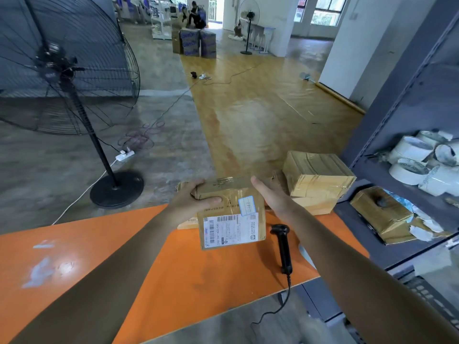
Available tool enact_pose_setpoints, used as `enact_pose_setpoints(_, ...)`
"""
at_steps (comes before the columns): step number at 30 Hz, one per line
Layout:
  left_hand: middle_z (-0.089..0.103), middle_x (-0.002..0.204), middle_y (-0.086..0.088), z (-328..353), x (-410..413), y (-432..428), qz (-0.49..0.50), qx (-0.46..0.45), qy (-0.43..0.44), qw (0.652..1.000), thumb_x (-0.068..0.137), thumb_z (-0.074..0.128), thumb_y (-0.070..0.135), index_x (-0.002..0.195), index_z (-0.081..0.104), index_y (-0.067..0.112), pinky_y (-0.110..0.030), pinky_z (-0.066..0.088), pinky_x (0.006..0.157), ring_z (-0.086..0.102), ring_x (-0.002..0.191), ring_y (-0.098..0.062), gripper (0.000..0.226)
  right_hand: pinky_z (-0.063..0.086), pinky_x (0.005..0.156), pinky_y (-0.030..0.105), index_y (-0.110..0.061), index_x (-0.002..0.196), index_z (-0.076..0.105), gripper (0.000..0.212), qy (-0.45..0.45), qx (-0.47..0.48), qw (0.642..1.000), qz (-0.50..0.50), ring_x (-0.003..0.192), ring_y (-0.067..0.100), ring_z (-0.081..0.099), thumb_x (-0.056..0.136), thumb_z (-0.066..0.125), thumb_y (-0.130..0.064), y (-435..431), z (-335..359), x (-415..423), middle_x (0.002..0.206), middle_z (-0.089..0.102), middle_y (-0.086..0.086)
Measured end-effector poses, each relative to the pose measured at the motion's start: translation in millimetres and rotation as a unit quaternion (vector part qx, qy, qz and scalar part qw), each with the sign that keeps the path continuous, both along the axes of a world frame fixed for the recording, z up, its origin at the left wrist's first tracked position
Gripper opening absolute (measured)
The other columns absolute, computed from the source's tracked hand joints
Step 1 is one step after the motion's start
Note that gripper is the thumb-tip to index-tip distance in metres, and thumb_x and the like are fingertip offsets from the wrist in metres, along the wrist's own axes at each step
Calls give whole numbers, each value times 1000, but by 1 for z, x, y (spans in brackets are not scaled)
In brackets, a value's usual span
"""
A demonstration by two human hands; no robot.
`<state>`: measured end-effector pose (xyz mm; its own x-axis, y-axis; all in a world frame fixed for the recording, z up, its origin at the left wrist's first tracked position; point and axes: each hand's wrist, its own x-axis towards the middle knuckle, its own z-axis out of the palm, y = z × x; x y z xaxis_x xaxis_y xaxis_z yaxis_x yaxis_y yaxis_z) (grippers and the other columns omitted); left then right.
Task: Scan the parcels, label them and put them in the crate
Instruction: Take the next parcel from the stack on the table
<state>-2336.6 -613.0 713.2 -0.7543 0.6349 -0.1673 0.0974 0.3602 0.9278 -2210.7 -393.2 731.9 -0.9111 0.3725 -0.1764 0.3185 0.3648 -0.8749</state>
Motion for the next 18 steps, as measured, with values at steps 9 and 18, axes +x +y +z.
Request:
enact_pose_setpoints(9,70,105,13,1,11,-4,34,2,-39,999,72,71,65,116,59,44,-29,52,87,67,98,-9,51,37,63,14,-35,130,53,65,-26,64,996,-47,99,2,51,82,43,-78,-17,-9,6,105,55,-23)
enact_pose_setpoints(18,67,111,-2,-16,24,0,-8,-28,-57,998,83,74,23,122,56,16,-37,52,91,65,103,-19,44,53,53,30,-18,138,42,66,-137,-23,982,-131,95,25,66,96,29,-67,-19,-37,24,120,60,11)
